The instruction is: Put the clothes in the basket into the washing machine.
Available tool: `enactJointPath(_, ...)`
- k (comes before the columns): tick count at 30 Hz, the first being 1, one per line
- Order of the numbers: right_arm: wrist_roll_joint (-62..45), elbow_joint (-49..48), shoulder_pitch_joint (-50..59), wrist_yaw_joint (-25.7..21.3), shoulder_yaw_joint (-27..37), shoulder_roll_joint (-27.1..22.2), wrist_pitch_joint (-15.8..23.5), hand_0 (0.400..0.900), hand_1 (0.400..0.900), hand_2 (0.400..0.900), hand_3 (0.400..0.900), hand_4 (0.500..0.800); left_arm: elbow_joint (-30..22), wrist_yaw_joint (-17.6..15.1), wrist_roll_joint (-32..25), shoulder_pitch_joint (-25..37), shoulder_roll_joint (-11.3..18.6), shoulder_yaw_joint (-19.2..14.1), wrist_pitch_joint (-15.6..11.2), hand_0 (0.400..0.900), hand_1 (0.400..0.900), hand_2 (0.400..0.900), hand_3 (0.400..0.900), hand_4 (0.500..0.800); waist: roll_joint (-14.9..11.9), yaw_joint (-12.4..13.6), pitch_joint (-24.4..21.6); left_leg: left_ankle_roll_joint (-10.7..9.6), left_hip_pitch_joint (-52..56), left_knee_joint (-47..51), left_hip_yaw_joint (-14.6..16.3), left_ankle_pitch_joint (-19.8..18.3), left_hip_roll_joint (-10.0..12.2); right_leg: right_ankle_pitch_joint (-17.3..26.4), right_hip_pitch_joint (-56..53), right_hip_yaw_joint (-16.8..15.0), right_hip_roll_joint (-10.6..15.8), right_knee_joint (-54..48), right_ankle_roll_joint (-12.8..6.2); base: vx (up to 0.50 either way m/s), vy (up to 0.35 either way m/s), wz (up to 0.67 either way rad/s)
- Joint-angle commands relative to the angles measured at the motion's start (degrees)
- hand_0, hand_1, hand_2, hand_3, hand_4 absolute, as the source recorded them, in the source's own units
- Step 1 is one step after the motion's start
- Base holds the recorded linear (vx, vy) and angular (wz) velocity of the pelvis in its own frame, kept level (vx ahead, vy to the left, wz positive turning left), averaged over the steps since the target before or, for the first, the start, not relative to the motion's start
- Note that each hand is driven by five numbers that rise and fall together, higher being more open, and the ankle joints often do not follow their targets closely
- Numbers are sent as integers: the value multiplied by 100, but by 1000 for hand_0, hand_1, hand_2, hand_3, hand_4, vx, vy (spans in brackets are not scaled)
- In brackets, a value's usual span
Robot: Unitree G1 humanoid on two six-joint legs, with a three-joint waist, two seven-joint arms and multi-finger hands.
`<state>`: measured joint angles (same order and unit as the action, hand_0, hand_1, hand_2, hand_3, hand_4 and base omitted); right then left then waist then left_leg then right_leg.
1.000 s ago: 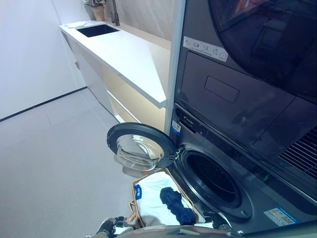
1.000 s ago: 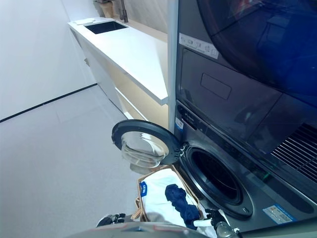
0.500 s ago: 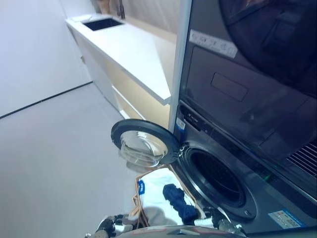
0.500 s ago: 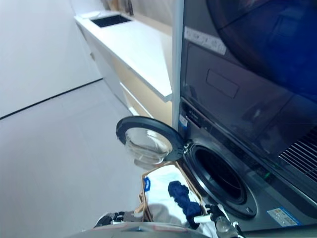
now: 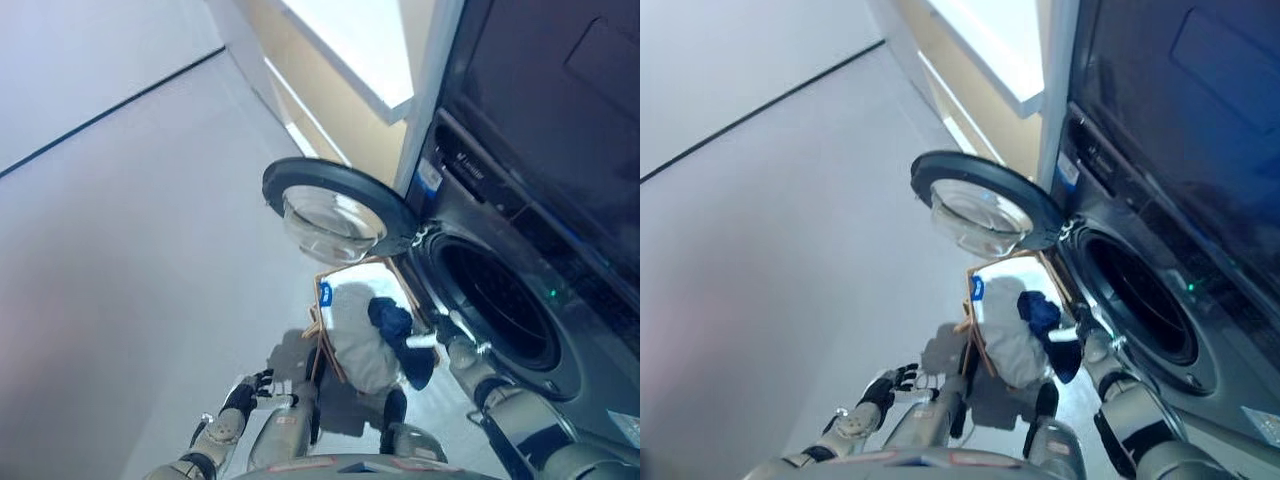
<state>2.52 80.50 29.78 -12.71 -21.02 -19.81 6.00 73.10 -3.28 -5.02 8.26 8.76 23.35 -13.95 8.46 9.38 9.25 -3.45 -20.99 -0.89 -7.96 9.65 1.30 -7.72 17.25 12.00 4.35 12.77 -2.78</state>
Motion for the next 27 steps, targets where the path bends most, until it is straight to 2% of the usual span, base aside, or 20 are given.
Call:
enactJointPath(1,42,24,340,-319,-126,-177,70,900,900,900,900,800,98,-237,-212,106,58,96,-51,900,900,900,900,800,-25,111,324,424,-218,-315,138,-474,-715,1018,384,-175,421,-531,-53,-65,75,-1)
enactJointPath(8,60,337,1001,-541,-199,-617,6,900,900,900,900,800,-241,-336,-393,158,-7,346,-125,900,900,900,900,800,325,329,614,427,-823,-583,135,-447,-821,907,1036,-195,535,-85,-25,-35,77,1)
enactJointPath(15,128,480,1395,-714,-234,-1077,-49,900,900,900,900,800,-587,-465,-631,252,-92,554,-242,900,900,900,900,800,664,380,879,434,-1180,-732,133,-417,-952,817,1450,-224,654,274,-12,-12,77,3)
enactJointPath(16,138,506,1419,-730,-254,-1124,-56,900,900,900,900,800,-623,-485,-663,258,-103,582,-252,900,900,900,900,800,678,375,921,414,-1125,-740,116,-533,-979,652,1431,-257,679,353,-47,65,27,9)
enactJointPath(21,194,597,1635,-848,-324,-1399,-104,900,900,900,900,800,-859,-580,-809,302,-136,671,-336,900,900,900,900,800,878,420,1034,407,-1291,-743,84,-497,-1046,590,1621,-232,748,503,-37,22,43,8)
enactJointPath(27,194,577,1903,-914,-431,-1647,-93,900,900,900,900,800,-954,-639,-943,366,-186,714,-386,900,900,900,900,800,958,449,1178,397,-1609,-852,74,-485,-1121,487,1945,-250,810,761,-26,10,33,4)
